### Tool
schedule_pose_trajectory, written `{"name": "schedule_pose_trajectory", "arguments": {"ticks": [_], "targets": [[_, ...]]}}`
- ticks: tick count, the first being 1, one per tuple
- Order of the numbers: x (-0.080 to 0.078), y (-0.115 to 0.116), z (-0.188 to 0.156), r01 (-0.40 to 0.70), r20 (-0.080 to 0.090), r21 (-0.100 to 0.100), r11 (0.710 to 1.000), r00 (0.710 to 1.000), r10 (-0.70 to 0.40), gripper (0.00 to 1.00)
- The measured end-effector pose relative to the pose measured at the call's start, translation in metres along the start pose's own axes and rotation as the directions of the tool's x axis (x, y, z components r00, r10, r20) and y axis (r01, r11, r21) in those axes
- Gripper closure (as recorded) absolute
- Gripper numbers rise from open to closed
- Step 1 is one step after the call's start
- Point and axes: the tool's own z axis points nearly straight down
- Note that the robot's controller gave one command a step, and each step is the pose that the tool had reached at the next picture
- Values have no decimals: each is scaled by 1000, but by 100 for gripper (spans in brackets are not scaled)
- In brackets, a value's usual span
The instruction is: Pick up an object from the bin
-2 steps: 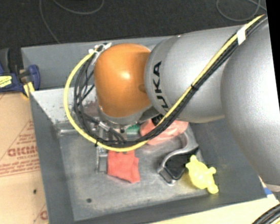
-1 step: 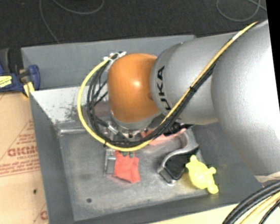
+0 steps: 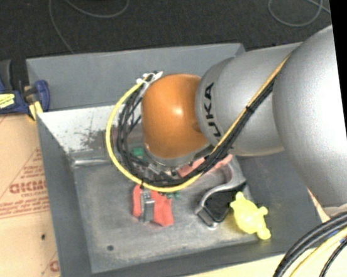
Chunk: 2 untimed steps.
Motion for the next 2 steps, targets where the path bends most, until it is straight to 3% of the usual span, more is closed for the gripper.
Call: {"name": "schedule_pose_trajectory", "arguments": {"ticks": [1,2], "targets": [[-8,-32,29,-26,-1,-1,1000,1000,26,0],[-31,-43,62,94,4,-2,996,996,-94,100]]}}
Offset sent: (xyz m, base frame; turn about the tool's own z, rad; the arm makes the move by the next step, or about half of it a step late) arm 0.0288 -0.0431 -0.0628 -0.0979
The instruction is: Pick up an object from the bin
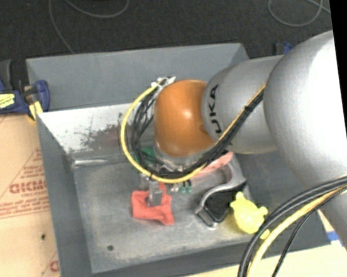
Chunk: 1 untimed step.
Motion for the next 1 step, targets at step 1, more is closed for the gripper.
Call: {"name": "schedule_pose_trajectory", "arguments": {"ticks": [1], "targets": [[0,0,0,-1,0,0,1000,1000,1,100]]}}
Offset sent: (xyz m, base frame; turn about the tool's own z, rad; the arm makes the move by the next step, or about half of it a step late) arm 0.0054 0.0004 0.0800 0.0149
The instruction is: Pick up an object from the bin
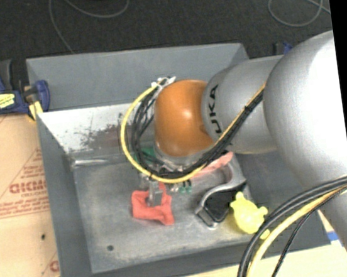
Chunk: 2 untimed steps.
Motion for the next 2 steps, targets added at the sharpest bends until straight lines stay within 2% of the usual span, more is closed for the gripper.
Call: {"name": "schedule_pose_trajectory", "arguments": {"ticks": [1,2], "targets": [[-7,0,-81,-16,3,-1,1000,1000,16,100],[-7,0,-81,-18,3,-2,1000,1000,18,100]]}}
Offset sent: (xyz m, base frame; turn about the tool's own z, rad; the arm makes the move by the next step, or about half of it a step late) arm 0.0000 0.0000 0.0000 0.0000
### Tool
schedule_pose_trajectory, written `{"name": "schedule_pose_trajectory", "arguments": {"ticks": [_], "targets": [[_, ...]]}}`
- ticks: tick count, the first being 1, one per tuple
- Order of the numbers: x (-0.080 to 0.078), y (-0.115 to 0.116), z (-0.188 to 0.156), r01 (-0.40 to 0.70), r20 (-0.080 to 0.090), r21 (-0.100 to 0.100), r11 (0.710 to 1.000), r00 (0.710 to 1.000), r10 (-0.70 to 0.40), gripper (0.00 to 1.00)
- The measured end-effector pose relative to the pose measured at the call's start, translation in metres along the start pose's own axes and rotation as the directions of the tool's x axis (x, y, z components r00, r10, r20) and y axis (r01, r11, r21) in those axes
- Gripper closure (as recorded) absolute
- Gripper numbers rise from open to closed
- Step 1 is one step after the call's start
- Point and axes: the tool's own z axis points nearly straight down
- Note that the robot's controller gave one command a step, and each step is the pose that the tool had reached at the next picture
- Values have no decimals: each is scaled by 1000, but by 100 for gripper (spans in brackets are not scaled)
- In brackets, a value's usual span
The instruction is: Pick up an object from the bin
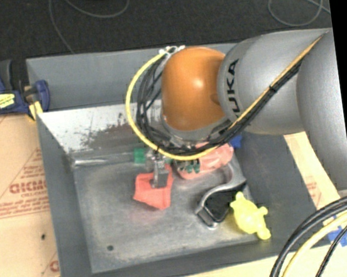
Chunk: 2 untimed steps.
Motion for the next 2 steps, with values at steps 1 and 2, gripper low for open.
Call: {"name": "schedule_pose_trajectory", "arguments": {"ticks": [1,2], "targets": [[-4,13,-106,29,4,-1,1000,1000,-29,100],[-4,14,-106,29,4,-1,1000,1000,-29,100]]}}
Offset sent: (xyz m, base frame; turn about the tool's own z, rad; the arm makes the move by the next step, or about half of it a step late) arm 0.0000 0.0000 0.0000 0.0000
